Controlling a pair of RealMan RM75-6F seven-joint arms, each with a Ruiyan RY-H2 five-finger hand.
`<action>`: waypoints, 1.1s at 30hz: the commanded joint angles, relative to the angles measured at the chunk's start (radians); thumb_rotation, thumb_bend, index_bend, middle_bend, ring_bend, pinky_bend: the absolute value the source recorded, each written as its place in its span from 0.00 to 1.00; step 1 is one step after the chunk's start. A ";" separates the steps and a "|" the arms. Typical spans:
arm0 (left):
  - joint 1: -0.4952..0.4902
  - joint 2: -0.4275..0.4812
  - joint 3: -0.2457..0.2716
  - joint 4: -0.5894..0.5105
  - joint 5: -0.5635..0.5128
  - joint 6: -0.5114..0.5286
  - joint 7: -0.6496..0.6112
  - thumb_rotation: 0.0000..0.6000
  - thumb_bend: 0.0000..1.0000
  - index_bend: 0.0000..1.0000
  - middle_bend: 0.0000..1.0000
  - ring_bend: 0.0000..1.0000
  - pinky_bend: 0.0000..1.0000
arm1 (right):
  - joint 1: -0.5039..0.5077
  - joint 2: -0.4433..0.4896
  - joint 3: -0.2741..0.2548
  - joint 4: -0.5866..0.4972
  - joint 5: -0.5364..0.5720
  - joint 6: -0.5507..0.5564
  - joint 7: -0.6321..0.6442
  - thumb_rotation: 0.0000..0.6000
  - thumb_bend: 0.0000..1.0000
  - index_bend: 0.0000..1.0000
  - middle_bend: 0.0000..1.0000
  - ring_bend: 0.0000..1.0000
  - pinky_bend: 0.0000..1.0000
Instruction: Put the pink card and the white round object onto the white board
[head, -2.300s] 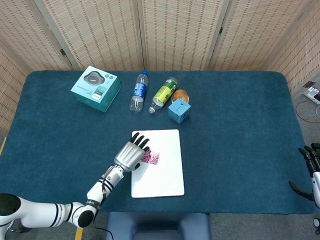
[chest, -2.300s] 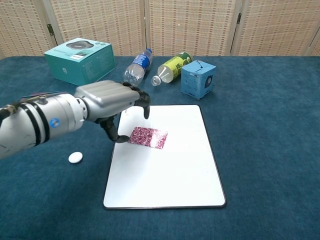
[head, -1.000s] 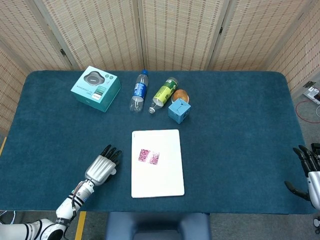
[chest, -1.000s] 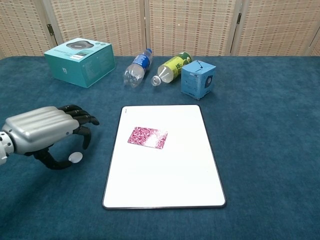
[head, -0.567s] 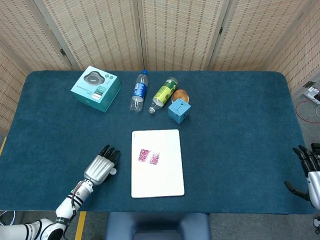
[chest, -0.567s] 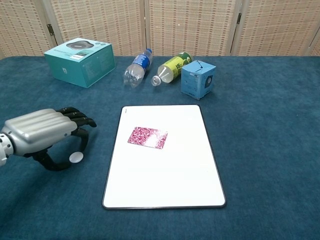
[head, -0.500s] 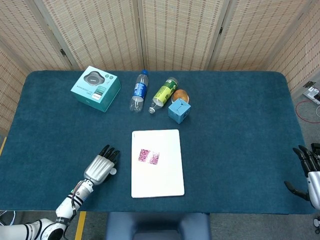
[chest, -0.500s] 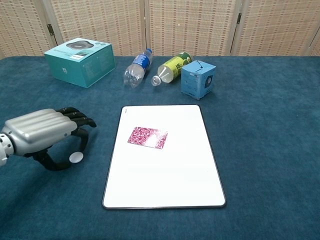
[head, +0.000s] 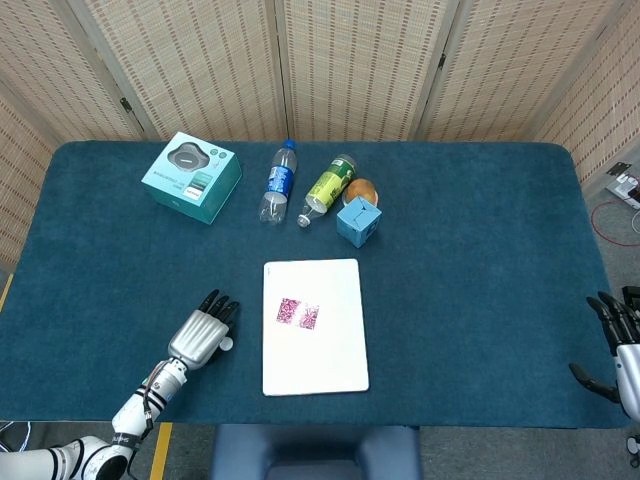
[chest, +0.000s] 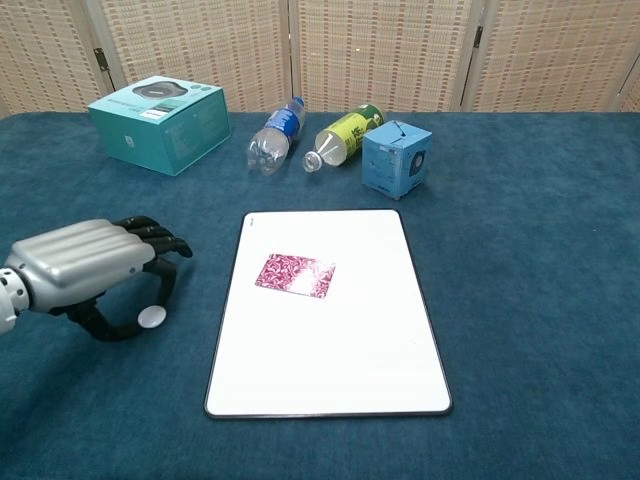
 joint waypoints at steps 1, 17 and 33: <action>0.002 -0.002 -0.001 0.002 0.002 -0.002 -0.001 1.00 0.38 0.51 0.17 0.12 0.00 | 0.000 0.000 0.000 0.000 0.000 0.000 0.000 1.00 0.21 0.10 0.11 0.12 0.00; -0.006 0.019 -0.033 -0.036 0.018 -0.024 -0.025 1.00 0.38 0.52 0.17 0.12 0.00 | 0.001 0.000 0.001 -0.005 0.003 -0.004 -0.007 1.00 0.21 0.10 0.11 0.12 0.00; -0.155 -0.036 -0.206 -0.071 -0.121 -0.121 0.043 1.00 0.38 0.52 0.17 0.12 0.00 | 0.001 0.002 0.006 0.006 0.022 -0.012 0.005 1.00 0.21 0.10 0.11 0.12 0.00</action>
